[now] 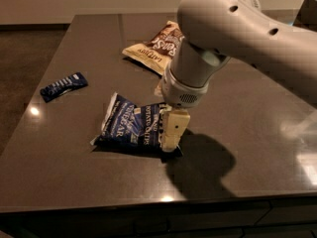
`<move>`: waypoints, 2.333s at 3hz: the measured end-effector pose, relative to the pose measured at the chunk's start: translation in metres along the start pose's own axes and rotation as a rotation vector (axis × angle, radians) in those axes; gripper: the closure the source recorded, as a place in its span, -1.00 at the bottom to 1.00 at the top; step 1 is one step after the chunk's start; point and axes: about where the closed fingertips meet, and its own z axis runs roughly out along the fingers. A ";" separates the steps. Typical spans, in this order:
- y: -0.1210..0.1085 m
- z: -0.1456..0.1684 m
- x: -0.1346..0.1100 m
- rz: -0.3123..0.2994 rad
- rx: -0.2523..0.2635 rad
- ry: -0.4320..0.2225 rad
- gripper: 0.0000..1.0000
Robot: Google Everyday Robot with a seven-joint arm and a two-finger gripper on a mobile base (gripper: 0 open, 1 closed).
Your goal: Pick blue chip bag
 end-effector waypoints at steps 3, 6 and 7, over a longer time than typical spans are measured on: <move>-0.003 -0.027 -0.008 0.021 0.001 -0.030 0.86; -0.019 -0.156 -0.010 0.042 0.067 -0.272 1.00; -0.020 -0.175 -0.014 0.020 0.071 -0.313 1.00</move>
Offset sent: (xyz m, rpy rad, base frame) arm -0.0028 0.0042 0.0203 0.0250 0.0291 -0.0021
